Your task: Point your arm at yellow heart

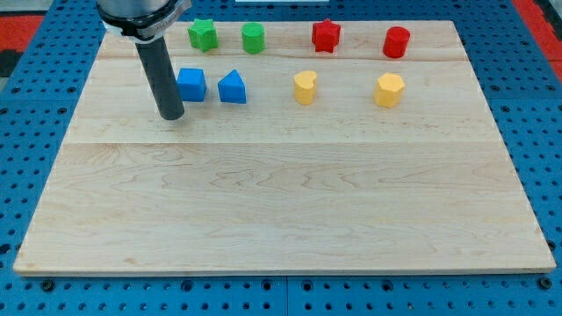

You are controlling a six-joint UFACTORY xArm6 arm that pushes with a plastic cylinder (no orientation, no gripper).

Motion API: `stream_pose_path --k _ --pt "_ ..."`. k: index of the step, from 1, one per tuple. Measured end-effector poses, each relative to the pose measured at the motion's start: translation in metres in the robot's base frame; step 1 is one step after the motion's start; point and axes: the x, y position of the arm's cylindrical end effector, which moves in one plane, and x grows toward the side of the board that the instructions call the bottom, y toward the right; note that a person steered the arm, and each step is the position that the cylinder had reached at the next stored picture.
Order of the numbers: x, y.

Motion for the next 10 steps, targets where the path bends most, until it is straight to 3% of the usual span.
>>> stream_pose_path --k 4,8,10 --pt "0.000 0.062" --pt "0.000 0.179" --pt "-0.001 0.179"
